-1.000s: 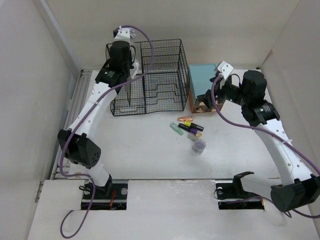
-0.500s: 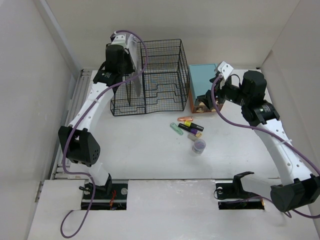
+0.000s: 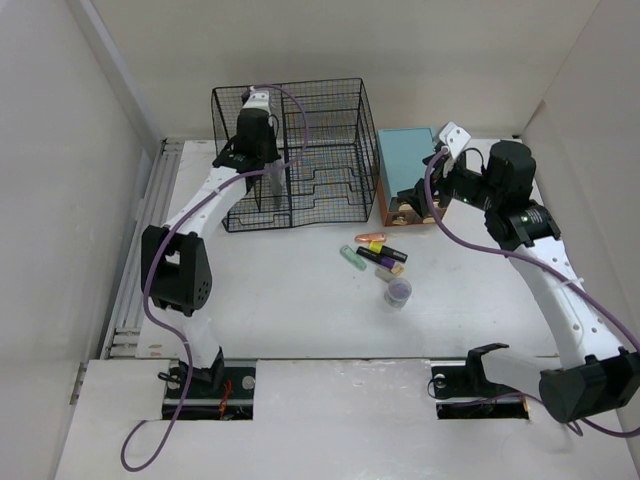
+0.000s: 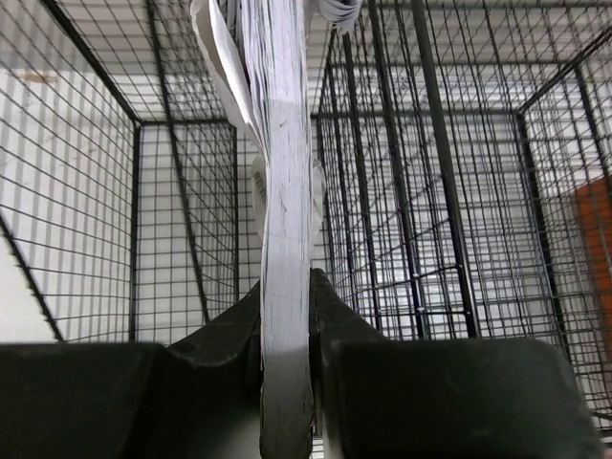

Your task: Organize the desk

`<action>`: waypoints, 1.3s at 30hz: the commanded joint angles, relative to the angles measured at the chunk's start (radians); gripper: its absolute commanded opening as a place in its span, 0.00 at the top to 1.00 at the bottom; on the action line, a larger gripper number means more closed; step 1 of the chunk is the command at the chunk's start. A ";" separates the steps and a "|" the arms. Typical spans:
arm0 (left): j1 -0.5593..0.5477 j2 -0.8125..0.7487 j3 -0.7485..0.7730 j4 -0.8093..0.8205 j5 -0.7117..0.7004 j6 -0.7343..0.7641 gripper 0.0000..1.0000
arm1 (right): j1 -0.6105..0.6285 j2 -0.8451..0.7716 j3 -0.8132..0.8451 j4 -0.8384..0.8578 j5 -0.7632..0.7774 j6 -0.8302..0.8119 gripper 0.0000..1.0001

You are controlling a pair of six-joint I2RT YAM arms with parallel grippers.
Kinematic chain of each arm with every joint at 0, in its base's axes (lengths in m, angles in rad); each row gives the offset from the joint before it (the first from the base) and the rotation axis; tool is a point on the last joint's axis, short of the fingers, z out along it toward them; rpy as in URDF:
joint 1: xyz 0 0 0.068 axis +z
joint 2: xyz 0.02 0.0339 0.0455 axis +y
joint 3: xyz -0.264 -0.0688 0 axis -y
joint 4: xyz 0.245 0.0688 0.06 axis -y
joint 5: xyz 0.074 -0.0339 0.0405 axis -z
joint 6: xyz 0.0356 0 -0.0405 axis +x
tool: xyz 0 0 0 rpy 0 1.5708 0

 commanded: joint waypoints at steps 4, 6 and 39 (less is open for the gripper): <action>-0.017 -0.050 0.049 0.199 -0.035 0.025 1.00 | -0.004 0.012 -0.003 0.058 -0.037 0.012 0.00; -0.017 -0.039 0.058 0.177 -0.026 0.025 1.00 | -0.004 0.021 -0.003 0.058 -0.037 0.012 0.00; -0.045 -0.922 -0.642 0.189 0.489 -0.338 0.21 | -0.119 0.154 -0.154 -0.051 0.150 0.163 0.27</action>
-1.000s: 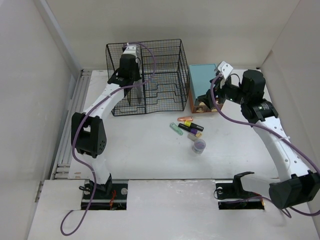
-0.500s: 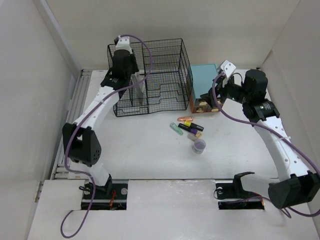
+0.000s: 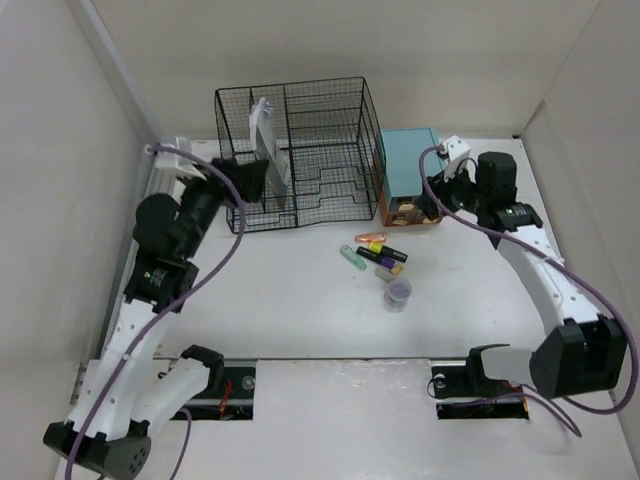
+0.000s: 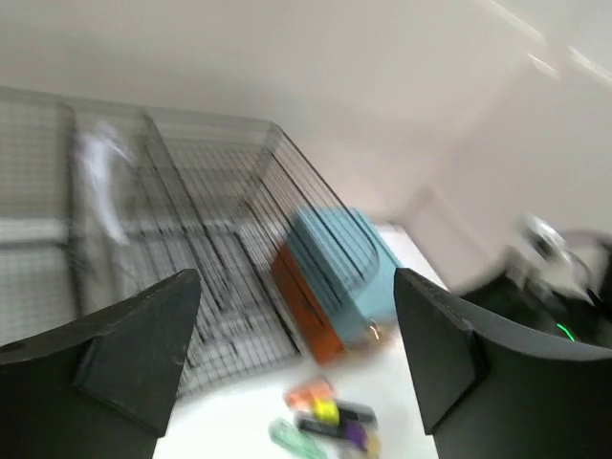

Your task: Organize the desk

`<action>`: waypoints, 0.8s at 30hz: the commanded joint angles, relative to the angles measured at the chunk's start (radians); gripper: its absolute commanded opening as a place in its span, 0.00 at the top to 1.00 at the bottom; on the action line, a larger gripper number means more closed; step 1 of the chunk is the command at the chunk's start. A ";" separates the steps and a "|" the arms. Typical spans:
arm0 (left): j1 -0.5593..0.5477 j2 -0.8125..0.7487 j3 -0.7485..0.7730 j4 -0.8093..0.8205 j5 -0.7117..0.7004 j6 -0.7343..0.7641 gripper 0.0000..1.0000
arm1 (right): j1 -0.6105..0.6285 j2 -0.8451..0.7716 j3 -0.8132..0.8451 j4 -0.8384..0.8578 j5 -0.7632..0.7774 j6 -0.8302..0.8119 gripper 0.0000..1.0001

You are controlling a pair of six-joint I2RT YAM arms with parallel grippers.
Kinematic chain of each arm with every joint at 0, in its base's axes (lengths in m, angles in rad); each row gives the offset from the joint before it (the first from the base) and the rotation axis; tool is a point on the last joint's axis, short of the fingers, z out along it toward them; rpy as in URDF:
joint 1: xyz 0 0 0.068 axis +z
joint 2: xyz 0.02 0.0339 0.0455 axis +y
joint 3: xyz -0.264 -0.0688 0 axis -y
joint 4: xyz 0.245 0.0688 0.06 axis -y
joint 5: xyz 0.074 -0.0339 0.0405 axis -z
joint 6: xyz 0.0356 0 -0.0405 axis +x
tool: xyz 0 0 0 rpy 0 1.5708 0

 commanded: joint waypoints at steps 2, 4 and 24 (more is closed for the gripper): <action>-0.021 -0.041 -0.251 0.070 0.298 -0.129 0.40 | -0.036 0.117 -0.066 -0.006 -0.086 0.137 0.32; -0.022 -0.077 -0.294 0.070 0.320 -0.154 0.54 | -0.036 0.137 -0.108 0.061 -0.097 0.194 0.36; -0.040 -0.240 -0.529 0.148 0.311 -0.260 0.53 | -0.065 0.352 -0.135 0.485 -0.233 0.557 0.30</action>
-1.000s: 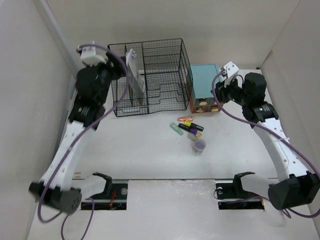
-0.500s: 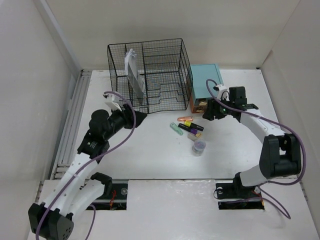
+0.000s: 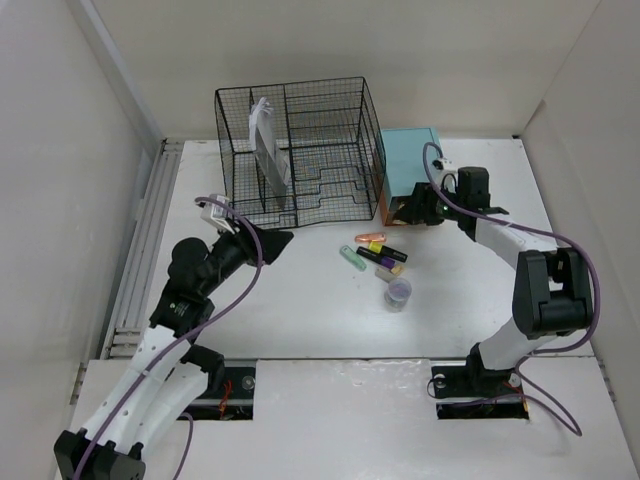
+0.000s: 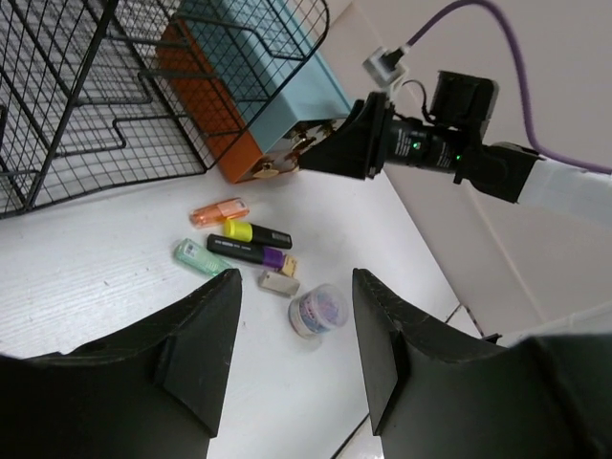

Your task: Organize the desk

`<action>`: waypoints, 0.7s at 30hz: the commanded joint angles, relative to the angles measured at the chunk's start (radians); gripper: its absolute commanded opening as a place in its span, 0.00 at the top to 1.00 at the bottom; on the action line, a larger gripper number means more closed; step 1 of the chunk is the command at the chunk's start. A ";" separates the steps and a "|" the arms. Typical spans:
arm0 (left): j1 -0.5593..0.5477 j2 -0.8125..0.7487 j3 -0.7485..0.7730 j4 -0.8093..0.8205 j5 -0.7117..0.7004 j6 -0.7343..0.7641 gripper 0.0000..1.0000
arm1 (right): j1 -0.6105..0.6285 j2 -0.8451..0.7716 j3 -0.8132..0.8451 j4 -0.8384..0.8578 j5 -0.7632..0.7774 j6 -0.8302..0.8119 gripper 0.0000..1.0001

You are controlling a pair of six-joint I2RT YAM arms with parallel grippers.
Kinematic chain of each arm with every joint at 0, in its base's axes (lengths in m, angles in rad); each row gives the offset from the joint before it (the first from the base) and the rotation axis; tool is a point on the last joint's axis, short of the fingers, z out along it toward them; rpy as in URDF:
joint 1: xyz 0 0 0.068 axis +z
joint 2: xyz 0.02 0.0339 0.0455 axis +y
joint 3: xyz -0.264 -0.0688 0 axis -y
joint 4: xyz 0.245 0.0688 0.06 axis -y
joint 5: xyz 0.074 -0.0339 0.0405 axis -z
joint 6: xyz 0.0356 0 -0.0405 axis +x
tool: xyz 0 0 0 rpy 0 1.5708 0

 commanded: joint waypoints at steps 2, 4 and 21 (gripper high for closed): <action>-0.004 -0.007 -0.024 0.062 0.001 -0.012 0.53 | -0.007 -0.018 -0.009 0.221 0.024 0.139 0.30; -0.004 0.002 -0.033 0.062 0.001 -0.012 0.53 | -0.007 -0.027 -0.009 0.230 0.071 0.151 0.30; -0.004 -0.038 -0.042 0.030 -0.008 -0.021 0.53 | 0.124 -0.111 -0.067 0.240 0.366 0.242 0.66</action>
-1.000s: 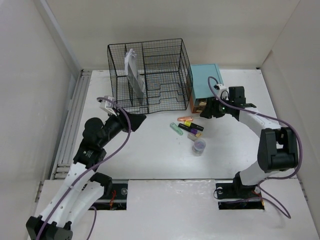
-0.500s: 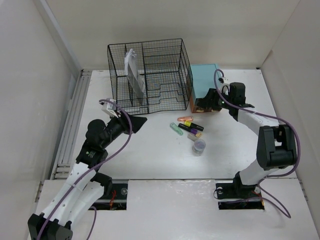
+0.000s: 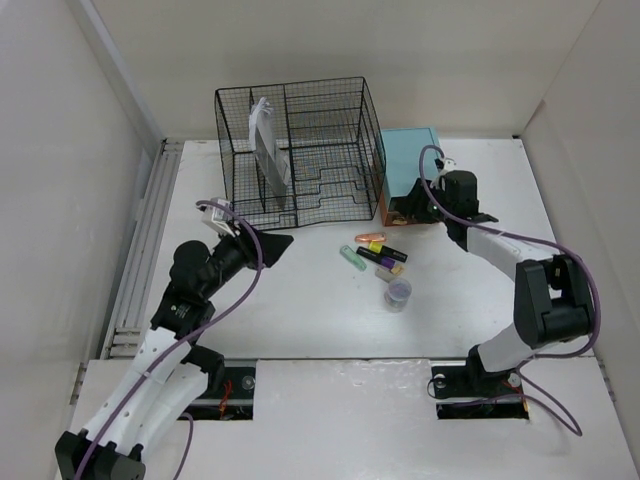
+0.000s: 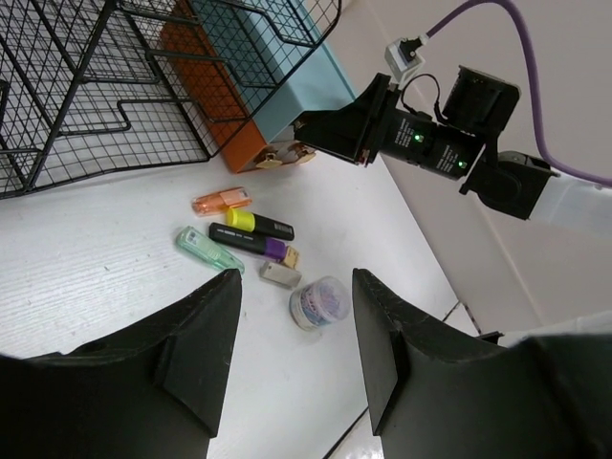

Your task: Organize the desk

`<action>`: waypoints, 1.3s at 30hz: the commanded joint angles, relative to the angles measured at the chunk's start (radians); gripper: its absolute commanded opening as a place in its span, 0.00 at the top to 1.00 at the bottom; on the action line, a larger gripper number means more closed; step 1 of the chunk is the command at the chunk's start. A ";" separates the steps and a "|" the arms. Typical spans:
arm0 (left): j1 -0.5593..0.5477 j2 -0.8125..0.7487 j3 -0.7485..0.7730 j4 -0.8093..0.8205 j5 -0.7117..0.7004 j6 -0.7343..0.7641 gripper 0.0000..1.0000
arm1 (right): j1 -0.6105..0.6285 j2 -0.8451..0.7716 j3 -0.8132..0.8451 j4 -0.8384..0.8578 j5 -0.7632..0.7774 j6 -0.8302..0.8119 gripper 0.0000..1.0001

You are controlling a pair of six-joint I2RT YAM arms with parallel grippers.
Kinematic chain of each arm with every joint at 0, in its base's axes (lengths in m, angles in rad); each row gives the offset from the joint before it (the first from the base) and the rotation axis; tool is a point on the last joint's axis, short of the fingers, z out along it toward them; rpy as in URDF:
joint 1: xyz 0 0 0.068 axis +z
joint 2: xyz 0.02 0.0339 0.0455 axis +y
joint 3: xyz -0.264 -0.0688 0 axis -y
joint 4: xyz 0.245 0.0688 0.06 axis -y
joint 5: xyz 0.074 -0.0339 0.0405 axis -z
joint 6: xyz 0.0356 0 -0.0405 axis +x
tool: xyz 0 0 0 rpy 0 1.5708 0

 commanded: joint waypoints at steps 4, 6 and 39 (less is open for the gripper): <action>-0.004 -0.048 -0.004 0.012 -0.013 -0.004 0.53 | 0.019 -0.109 -0.054 0.076 -0.002 -0.012 0.71; -0.004 -0.057 -0.004 0.012 -0.013 -0.004 0.53 | 0.019 -0.143 -0.088 0.037 -0.040 -0.034 0.71; -0.004 -0.019 -0.005 0.069 -0.022 0.003 0.53 | 0.052 -0.398 0.010 -0.621 -0.353 -0.595 0.06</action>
